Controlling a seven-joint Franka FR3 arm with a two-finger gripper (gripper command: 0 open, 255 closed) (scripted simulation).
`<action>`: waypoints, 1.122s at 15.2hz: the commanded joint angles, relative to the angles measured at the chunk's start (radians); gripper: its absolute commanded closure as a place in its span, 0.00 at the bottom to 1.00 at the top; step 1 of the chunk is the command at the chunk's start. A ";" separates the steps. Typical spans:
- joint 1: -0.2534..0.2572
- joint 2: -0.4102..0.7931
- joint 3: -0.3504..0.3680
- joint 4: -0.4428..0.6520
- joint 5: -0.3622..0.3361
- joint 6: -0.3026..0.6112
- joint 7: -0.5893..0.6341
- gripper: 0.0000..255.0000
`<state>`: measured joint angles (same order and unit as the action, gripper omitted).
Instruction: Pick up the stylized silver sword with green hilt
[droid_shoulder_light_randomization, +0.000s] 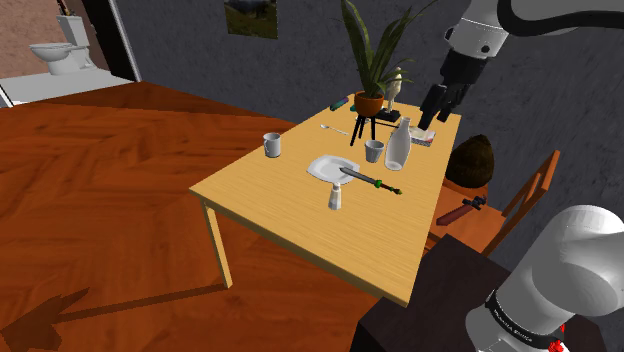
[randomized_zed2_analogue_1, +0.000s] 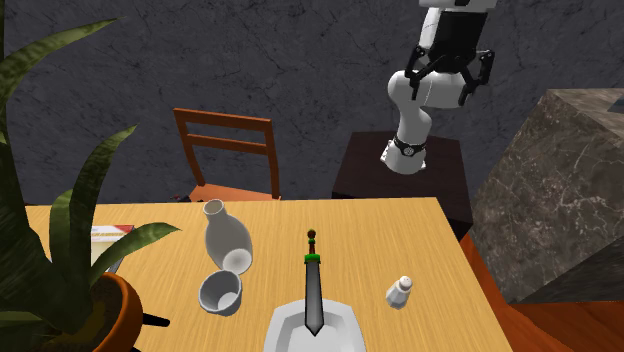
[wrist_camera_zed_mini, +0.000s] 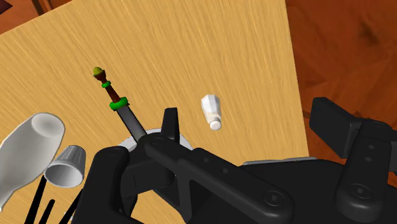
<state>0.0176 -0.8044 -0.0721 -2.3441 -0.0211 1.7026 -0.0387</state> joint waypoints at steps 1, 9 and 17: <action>0.000 0.000 0.000 0.000 0.000 0.000 0.000 0.00; -0.004 0.164 -0.081 -0.096 -0.067 0.251 -0.130 0.00; 0.000 0.411 -0.164 -0.101 -0.105 0.500 -0.257 0.00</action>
<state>0.0165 -0.4263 -0.2252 -2.4445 -0.1227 2.1681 -0.2780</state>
